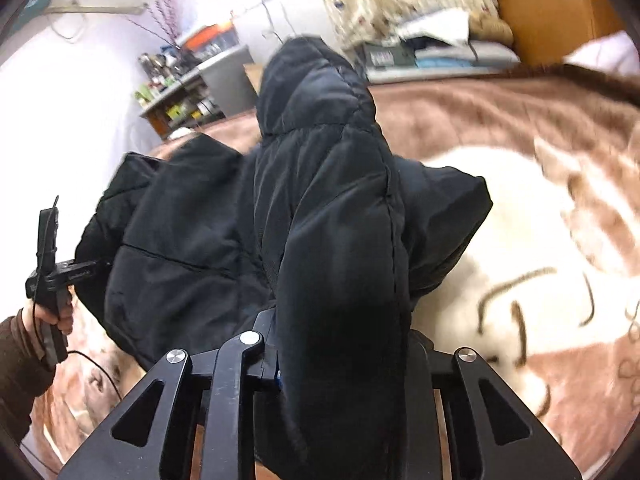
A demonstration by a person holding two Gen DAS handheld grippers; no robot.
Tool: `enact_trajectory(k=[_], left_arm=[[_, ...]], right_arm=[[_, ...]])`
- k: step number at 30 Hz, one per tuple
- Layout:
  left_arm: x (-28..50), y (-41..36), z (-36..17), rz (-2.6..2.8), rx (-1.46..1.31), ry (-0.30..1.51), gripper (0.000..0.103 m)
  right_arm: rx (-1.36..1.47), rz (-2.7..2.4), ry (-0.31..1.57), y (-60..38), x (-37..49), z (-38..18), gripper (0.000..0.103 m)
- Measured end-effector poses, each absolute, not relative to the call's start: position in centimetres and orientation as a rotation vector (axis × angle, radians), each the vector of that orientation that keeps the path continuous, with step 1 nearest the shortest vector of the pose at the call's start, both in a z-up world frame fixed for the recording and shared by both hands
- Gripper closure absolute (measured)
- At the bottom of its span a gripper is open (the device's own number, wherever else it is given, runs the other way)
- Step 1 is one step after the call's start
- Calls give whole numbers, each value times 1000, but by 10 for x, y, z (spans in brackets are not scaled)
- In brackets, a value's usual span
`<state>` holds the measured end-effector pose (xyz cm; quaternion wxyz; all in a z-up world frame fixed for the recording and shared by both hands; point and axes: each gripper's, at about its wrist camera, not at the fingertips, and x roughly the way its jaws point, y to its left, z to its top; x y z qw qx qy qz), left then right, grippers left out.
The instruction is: Fold large clothes
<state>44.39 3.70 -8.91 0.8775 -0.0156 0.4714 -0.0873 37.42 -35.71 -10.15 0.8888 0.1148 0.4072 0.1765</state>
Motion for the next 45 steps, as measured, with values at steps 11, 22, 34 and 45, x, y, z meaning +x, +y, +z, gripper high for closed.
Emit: enact_trajectory(k=[11,22,34,45], left_arm=[[426,99,-25,-101,-10,837,81],[386,185,-60,22,-88,864,81],[372,220,-130,77,-195,964,64],[363,234,-135,98,-289,1002,37]], right_arm=[[258,499,707,-285,368,-61,82],[221,571,703,-223,371,-93,83],[272,427,810,-240,357,-148,76],[157,302,859,-238,347,-149,30]])
